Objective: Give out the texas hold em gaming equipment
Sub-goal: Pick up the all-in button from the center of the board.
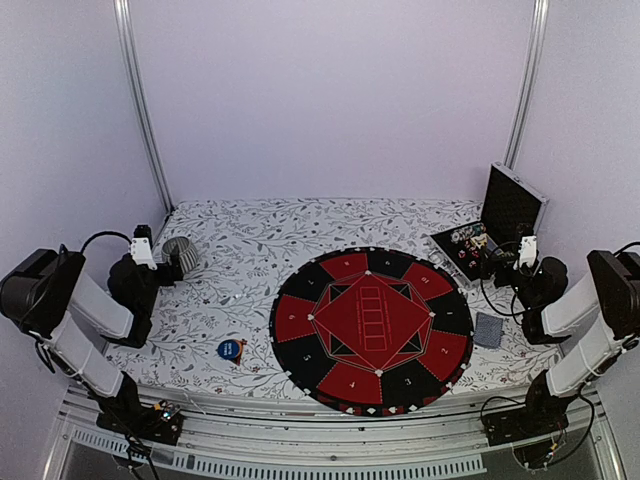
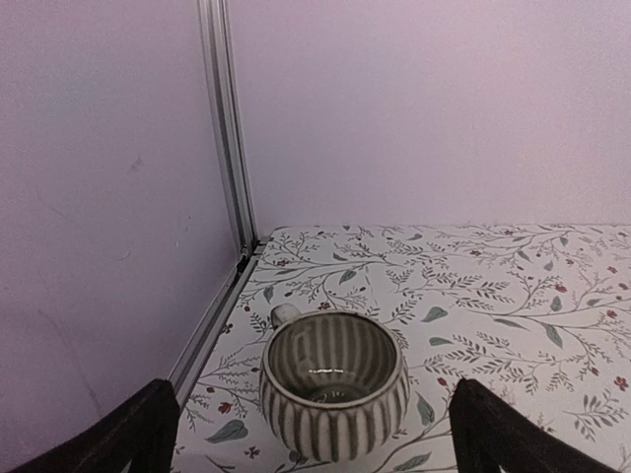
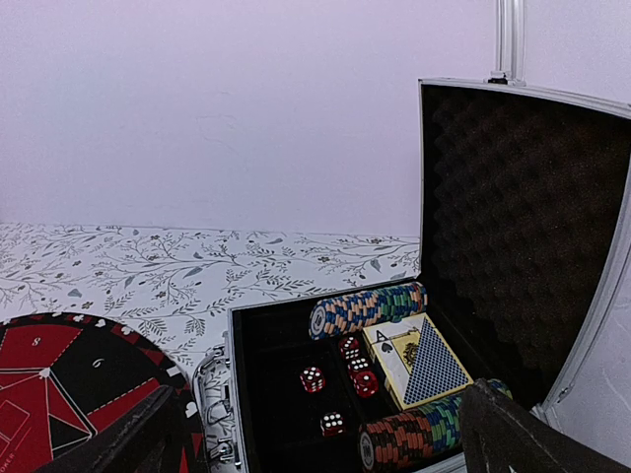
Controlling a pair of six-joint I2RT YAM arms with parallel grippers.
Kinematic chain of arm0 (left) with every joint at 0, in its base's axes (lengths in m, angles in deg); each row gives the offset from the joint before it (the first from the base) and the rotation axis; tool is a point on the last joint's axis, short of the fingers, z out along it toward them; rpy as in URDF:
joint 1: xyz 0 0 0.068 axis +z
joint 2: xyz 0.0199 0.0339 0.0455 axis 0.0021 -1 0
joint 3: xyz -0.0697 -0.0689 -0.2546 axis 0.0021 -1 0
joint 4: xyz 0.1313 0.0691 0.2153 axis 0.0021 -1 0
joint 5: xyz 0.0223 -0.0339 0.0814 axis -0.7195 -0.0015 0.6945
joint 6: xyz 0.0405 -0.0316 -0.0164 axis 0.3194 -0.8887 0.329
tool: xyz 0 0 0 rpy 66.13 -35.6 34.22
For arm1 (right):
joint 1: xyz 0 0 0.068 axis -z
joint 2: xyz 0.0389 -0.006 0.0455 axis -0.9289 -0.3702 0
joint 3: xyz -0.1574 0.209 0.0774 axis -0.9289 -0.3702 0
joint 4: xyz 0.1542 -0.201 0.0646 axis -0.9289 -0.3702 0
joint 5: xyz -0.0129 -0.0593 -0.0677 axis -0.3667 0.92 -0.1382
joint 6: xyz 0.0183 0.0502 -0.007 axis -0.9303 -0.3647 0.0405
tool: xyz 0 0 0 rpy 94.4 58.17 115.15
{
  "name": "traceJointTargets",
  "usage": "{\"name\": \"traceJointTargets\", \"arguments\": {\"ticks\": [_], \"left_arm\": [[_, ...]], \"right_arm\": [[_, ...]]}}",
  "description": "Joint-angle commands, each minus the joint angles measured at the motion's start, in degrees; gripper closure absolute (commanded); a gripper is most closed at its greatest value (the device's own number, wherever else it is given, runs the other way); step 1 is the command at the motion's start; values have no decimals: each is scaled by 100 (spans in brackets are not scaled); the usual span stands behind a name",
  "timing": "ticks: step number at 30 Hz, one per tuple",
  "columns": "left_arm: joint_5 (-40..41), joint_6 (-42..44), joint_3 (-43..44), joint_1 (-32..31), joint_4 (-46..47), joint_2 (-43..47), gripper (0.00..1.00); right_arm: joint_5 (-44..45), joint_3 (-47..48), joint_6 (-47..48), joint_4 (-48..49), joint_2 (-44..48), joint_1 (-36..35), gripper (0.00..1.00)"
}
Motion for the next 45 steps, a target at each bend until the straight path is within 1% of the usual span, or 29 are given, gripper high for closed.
{"name": "traceJointTargets", "arguments": {"ticks": [1,4,8,10,11,12,13,14,16,18,19,22,24,26,28,29,30,32,34,36,40,45], "left_arm": [[-49,-46,78,91,6,59,2],[-49,-41,77,86,6,59,2],[-138,-58,86,128,-43,80,2],[47,-38,73,64,-37,262,2],[371,-49,127,-9,-368,545,2],[749,-58,293,-122,-924,905,2],[1138,-96,496,-235,-1512,1224,2],[1432,-183,783,-357,-2092,1557,2],[1518,-473,1305,-671,-3124,2146,2],[1723,-583,1985,-1237,-4240,2523,2],[1798,-667,2326,-1584,-4893,2620,2],[1552,-1012,3243,-2684,-6897,2689,2],[1239,-1382,3675,-3421,-8082,2618,2],[1068,-1828,4016,-4123,-9120,2441,2],[1059,-2387,4295,-4741,-10051,2172,2],[985,-2691,4458,-5063,-10659,1936,2],[939,-2987,4584,-5260,-11108,1748,2],[930,-3508,4779,-5569,-11898,1389,2],[962,-4001,4881,-5742,-12538,1113,2],[953,-4246,4796,-5794,-12822,997,2],[606,-4487,4299,-5714,-12745,1140,2],[118,-4563,3593,-5128,-12319,1374,2]], "right_arm": [[97,71,33,-15,-19,-45,1],[71,96,26,-107,71,-43,1],[287,152,-36,-798,820,-36,1],[337,52,-72,-959,1276,-28,1],[376,-3,-93,-1039,1573,-26,1],[451,-58,-315,-1084,1847,-18,1],[423,-118,-746,-1088,2139,-13,1],[244,-140,-953,-1094,2460,-14,1],[-337,-43,-1370,-1240,2774,-8,1],[-1207,198,-1757,-1394,2881,-8,1],[-1822,373,-1924,-1452,2870,-8,1],[-3591,969,-2601,-1537,2685,-37,1],[-4175,1282,-3071,-1700,2599,-204,1],[-4107,1581,-3134,-2348,2629,-603,1],[-3618,2009,-2543,-3627,2682,-1230,1],[-3207,2282,-2048,-4594,2687,-1751,1],[-2745,2537,-1395,-5169,2659,-2130,1],[-2097,2932,-754,-5970,2527,-2716,1],[-1864,3181,-542,-6368,2375,-2997,1],[-1607,3379,-558,-6645,2214,-3161,1],[-1202,3596,-491,-7150,1947,-3497,1],[-956,3650,-398,-7344,1661,-3844,1]]}}
